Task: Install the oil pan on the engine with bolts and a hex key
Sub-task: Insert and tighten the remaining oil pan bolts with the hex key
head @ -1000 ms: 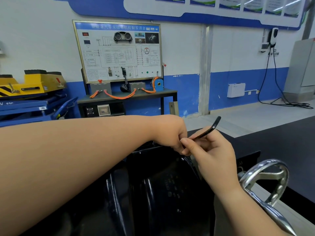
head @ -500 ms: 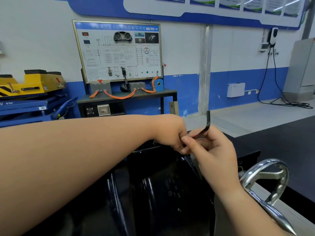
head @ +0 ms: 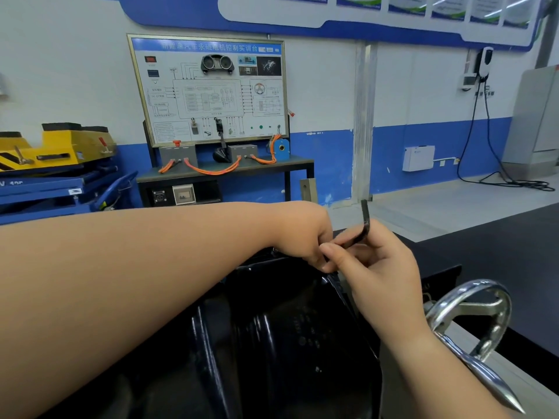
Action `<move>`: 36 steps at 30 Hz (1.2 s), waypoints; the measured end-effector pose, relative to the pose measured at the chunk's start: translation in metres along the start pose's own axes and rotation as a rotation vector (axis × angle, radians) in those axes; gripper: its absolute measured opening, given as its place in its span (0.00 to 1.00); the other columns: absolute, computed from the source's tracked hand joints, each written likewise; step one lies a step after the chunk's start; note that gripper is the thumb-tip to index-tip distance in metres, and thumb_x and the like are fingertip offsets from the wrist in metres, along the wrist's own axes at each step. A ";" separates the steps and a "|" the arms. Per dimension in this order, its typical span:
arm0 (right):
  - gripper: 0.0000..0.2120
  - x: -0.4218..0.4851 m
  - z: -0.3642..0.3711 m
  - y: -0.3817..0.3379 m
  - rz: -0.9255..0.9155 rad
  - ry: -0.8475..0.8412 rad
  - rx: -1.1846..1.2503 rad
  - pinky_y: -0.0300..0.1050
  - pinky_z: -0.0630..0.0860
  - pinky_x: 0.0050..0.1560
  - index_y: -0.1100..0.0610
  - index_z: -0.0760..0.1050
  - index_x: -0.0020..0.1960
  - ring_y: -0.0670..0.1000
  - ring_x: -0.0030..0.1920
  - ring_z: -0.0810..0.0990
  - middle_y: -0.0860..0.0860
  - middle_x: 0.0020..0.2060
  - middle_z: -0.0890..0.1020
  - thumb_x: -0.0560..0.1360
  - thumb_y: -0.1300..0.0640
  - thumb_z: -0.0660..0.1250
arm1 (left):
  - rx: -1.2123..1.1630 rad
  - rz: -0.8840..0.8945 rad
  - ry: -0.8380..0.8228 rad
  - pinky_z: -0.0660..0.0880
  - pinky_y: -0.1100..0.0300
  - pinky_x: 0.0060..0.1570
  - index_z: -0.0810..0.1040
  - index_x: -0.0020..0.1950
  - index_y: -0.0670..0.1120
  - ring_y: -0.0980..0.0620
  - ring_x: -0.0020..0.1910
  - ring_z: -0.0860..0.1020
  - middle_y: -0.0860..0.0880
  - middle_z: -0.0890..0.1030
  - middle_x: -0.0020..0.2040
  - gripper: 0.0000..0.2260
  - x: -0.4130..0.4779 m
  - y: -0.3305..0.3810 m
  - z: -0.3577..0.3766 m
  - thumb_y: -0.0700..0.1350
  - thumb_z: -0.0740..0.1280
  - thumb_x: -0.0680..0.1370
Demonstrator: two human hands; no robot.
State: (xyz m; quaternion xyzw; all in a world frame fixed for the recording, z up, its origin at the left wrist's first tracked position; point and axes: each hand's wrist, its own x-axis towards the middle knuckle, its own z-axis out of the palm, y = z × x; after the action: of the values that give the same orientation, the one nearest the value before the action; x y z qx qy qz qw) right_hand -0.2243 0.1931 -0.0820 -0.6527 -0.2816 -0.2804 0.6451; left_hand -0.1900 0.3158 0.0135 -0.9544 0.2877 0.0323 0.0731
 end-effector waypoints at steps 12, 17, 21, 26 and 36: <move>0.08 0.002 -0.002 -0.004 -0.004 0.041 -0.048 0.39 0.79 0.37 0.51 0.76 0.34 0.48 0.31 0.81 0.49 0.30 0.82 0.66 0.58 0.75 | -0.027 0.014 -0.018 0.65 0.64 0.33 0.72 0.31 0.50 0.54 0.29 0.68 0.52 0.70 0.29 0.13 -0.001 0.001 0.000 0.48 0.68 0.75; 0.08 -0.003 -0.006 -0.004 -0.028 -0.061 0.062 0.38 0.79 0.42 0.47 0.79 0.46 0.49 0.36 0.83 0.50 0.39 0.84 0.72 0.60 0.70 | -0.021 -0.029 0.004 0.66 0.63 0.33 0.72 0.31 0.48 0.56 0.28 0.68 0.52 0.70 0.28 0.13 0.001 0.000 0.002 0.48 0.68 0.75; 0.13 -0.003 -0.009 -0.003 -0.060 -0.068 0.021 0.34 0.78 0.46 0.53 0.81 0.51 0.47 0.39 0.83 0.47 0.43 0.85 0.75 0.69 0.65 | -0.024 -0.040 -0.008 0.70 0.60 0.39 0.73 0.33 0.47 0.54 0.31 0.70 0.52 0.72 0.30 0.12 0.002 0.000 0.002 0.49 0.68 0.75; 0.10 0.003 -0.003 -0.004 0.000 0.030 0.000 0.45 0.80 0.38 0.59 0.73 0.34 0.51 0.31 0.81 0.53 0.29 0.81 0.69 0.63 0.73 | -0.037 -0.011 0.007 0.68 0.63 0.36 0.71 0.30 0.49 0.56 0.31 0.71 0.53 0.73 0.30 0.14 -0.002 0.001 0.001 0.49 0.69 0.74; 0.12 0.002 -0.010 -0.004 -0.057 -0.075 0.014 0.35 0.77 0.41 0.49 0.82 0.43 0.48 0.34 0.82 0.50 0.37 0.84 0.73 0.66 0.69 | 0.015 -0.005 -0.012 0.67 0.61 0.36 0.71 0.32 0.48 0.56 0.29 0.68 0.53 0.70 0.30 0.13 0.002 0.001 0.002 0.48 0.67 0.75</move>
State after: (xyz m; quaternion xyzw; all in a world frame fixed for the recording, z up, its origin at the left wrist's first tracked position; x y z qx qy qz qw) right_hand -0.2256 0.1833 -0.0776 -0.6499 -0.3261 -0.2720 0.6304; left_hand -0.1893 0.3141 0.0114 -0.9543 0.2852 0.0358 0.0818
